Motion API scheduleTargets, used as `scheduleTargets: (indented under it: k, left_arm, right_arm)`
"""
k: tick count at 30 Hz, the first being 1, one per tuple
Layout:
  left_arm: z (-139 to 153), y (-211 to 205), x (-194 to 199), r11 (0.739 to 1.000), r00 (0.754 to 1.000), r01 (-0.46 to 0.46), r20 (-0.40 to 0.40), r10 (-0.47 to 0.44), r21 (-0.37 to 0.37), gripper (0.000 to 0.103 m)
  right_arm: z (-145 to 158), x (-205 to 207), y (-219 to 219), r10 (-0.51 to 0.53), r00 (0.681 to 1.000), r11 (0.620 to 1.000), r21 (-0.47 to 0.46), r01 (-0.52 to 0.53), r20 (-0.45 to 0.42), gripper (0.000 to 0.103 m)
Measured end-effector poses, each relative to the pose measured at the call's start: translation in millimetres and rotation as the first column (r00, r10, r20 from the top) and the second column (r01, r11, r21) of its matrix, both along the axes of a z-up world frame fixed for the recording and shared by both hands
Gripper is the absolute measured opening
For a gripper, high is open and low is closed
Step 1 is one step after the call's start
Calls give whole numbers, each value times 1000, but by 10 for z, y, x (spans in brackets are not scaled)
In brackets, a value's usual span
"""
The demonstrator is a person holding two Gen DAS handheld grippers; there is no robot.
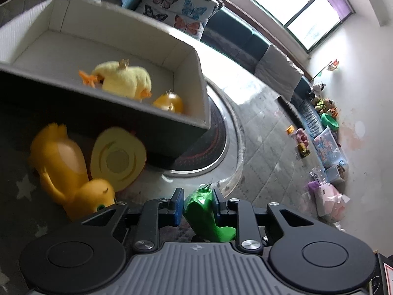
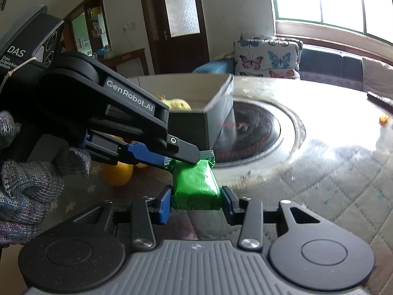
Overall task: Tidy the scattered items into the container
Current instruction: 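Carry the green packet over the box and open the left tool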
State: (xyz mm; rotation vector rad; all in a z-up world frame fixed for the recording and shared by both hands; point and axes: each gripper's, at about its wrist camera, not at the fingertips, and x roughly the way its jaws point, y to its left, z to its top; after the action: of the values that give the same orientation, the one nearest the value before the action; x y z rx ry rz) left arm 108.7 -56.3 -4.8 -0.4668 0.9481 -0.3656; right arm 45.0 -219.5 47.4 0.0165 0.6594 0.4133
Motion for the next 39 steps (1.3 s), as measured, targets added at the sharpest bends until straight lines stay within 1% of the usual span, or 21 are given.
scheduleTargets:
  k: [7, 11, 14, 21, 24, 27, 30, 33, 39]
  left_arm:
    - [352, 144, 118, 999, 995, -31, 95, 32, -10, 26]
    - [493, 224, 320, 998, 988, -62, 139, 62, -4, 26]
    - [541, 263, 511, 997, 984, -83, 160, 82, 3, 26]
    - [488, 383, 978, 994, 982, -109, 154, 108, -1, 26]
    - [425, 413, 1154, 993, 983, -118, 143, 117, 2, 26]
    - [335, 430, 1273, 992, 984, -129, 122, 128, 6, 26]
    - [252, 443, 1325, 990, 985, -139, 101, 137, 11, 26]
    - [220, 464, 1310, 989, 985, -146, 93, 144, 13, 26]
    - [283, 549, 1210, 988, 981, -157, 116, 155, 5, 26]
  right_arm:
    - [280, 157, 97, 10, 996, 1000, 12, -11, 86, 41]
    - [391, 408, 215, 13, 991, 1000, 13, -15, 131, 41]
    - [430, 646, 297, 15, 989, 1000, 11, -16, 145, 41]
    - [377, 1176, 415, 7, 991, 1000, 25, -11, 133, 40]
    - [315, 1363, 430, 0, 993, 999, 31, -4, 118, 40]
    - [238, 1514, 469, -2, 994, 1000, 16, 0, 105, 40]
    - [164, 1595, 505, 0, 996, 1000, -7, 1, 88, 40]
    - [122, 1600, 555, 7, 996, 1000, -27, -5, 90, 41]
    - [130, 1572, 584, 10, 995, 999, -42, -6, 95, 42]
